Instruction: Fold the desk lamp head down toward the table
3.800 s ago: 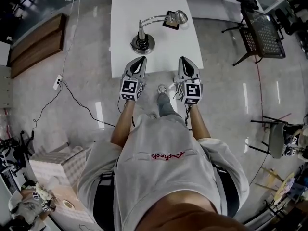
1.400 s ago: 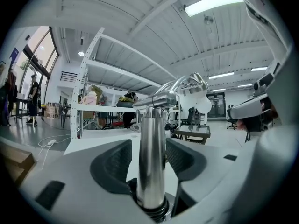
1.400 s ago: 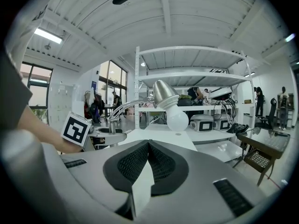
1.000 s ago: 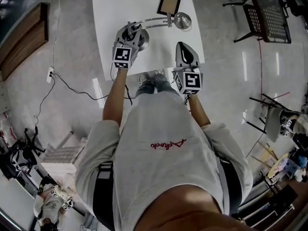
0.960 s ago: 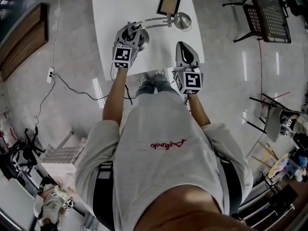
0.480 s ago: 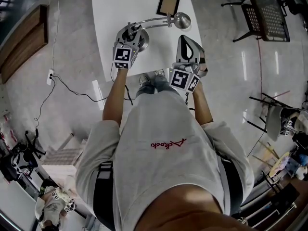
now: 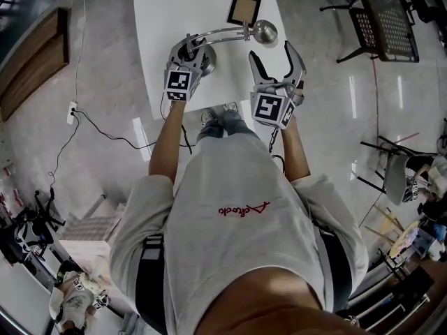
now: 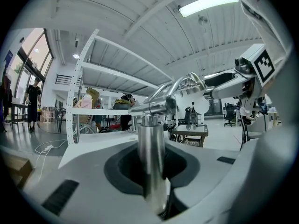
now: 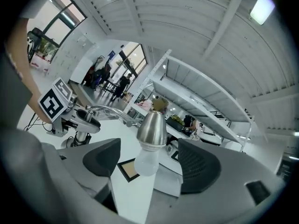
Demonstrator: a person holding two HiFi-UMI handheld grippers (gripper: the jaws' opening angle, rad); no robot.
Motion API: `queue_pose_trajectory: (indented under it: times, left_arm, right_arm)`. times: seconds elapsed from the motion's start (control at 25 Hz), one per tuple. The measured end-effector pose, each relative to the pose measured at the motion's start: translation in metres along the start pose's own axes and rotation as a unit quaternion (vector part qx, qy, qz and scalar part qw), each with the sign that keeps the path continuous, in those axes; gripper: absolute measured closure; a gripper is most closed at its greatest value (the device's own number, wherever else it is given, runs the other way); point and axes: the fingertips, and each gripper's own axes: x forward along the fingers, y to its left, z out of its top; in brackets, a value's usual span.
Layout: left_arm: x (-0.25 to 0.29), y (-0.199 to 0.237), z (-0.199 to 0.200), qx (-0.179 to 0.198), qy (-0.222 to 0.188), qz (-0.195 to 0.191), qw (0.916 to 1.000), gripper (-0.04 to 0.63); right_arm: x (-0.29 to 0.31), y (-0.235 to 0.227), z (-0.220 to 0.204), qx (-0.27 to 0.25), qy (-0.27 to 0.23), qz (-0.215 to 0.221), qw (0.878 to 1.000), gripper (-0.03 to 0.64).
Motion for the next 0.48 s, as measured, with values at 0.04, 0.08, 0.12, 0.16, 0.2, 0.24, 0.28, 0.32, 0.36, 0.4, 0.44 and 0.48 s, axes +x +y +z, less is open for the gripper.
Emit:
queue_pose_trajectory:
  times: [0.04, 0.08, 0.12, 0.16, 0.2, 0.24, 0.28, 0.32, 0.36, 0.4, 0.44, 0.48]
  left_arm:
    - [0.0, 0.0, 0.0, 0.0, 0.002, -0.001, 1.0, 0.491]
    - [-0.001, 0.0, 0.0, 0.001, 0.001, -0.002, 1.0, 0.491]
    - [-0.001, 0.001, 0.001, 0.001, -0.002, -0.001, 1.0, 0.491]
    - [-0.001, 0.001, 0.002, 0.001, -0.006, 0.0, 1.0, 0.491]
    - [-0.001, 0.001, 0.003, 0.002, -0.007, 0.001, 1.0, 0.491]
    - [0.0, 0.001, 0.002, 0.002, -0.005, 0.0, 1.0, 0.491]
    - [0.001, 0.0, 0.001, 0.002, -0.001, -0.002, 1.0, 0.491]
    - [0.002, 0.0, 0.0, 0.001, 0.001, -0.003, 1.0, 0.491]
    - [0.003, 0.0, 0.0, 0.001, 0.0, -0.002, 1.0, 0.491]
    - [0.003, 0.0, 0.0, 0.0, -0.001, -0.001, 1.0, 0.491]
    - [0.003, 0.0, 0.0, 0.0, -0.002, -0.001, 1.0, 0.491]
    - [0.003, 0.0, -0.001, 0.0, -0.001, -0.001, 1.0, 0.491]
  right_arm:
    - [0.004, -0.001, 0.001, -0.001, 0.002, 0.005, 1.0, 0.233]
    - [0.007, 0.0, 0.002, -0.003, 0.005, 0.01, 1.0, 0.232]
    - [0.012, 0.0, 0.002, -0.007, 0.009, 0.015, 1.0, 0.23]
    - [0.016, 0.0, 0.003, -0.012, 0.013, 0.019, 1.0, 0.23]
    - [0.021, -0.001, 0.004, -0.018, 0.016, 0.021, 0.999, 0.23]
    - [0.026, -0.002, 0.005, -0.022, 0.019, 0.024, 0.999, 0.23]
    - [0.031, -0.003, 0.006, -0.024, 0.021, 0.025, 0.999, 0.23]
    - [0.036, -0.004, 0.006, -0.026, 0.023, 0.027, 0.999, 0.23]
    - [0.04, -0.005, 0.006, -0.029, 0.026, 0.029, 0.999, 0.232]
    - [0.044, -0.004, 0.005, -0.032, 0.03, 0.03, 0.999, 0.235]
    - [0.048, -0.004, 0.004, -0.036, 0.034, 0.031, 0.998, 0.245]
    - [0.05, -0.004, 0.003, -0.041, 0.037, 0.031, 0.998, 0.249]
